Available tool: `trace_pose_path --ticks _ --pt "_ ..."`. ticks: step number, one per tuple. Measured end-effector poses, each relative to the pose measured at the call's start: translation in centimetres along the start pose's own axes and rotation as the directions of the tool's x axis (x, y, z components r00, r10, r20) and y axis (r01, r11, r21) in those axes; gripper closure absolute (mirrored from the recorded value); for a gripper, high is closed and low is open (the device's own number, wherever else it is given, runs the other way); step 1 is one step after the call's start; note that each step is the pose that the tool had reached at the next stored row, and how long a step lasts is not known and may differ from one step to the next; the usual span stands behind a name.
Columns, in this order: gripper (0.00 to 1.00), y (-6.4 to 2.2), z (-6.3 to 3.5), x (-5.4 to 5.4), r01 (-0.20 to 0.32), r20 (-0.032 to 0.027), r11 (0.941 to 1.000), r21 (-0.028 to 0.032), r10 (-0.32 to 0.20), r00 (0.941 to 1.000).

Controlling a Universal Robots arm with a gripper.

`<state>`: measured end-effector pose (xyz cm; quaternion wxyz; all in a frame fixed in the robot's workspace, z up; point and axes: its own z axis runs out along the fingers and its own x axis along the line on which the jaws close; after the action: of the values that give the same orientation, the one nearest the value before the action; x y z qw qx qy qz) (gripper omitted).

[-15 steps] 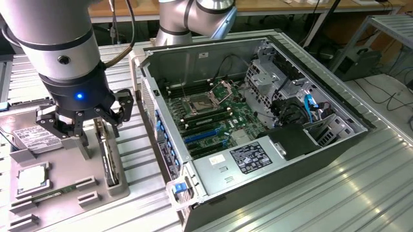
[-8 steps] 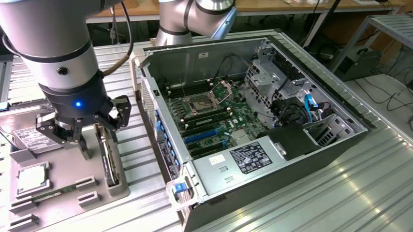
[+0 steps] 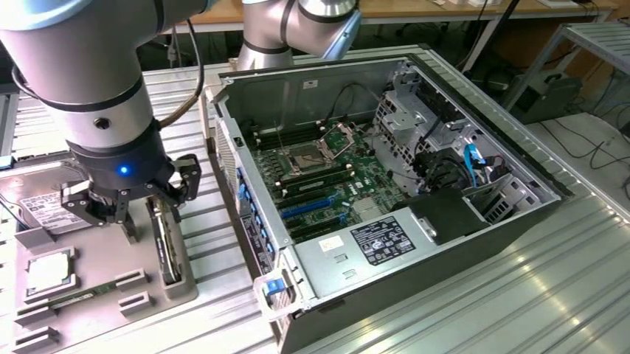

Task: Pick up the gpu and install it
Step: 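Pick up the gpu and move the gpu toward the slot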

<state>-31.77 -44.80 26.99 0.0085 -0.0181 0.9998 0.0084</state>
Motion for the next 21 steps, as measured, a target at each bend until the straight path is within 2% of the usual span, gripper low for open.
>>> trace_pose_path --ticks 21 --pt "0.40 0.00 3.97 0.1 0.000 0.0000 1.0000 0.0000 0.000 1.0000"
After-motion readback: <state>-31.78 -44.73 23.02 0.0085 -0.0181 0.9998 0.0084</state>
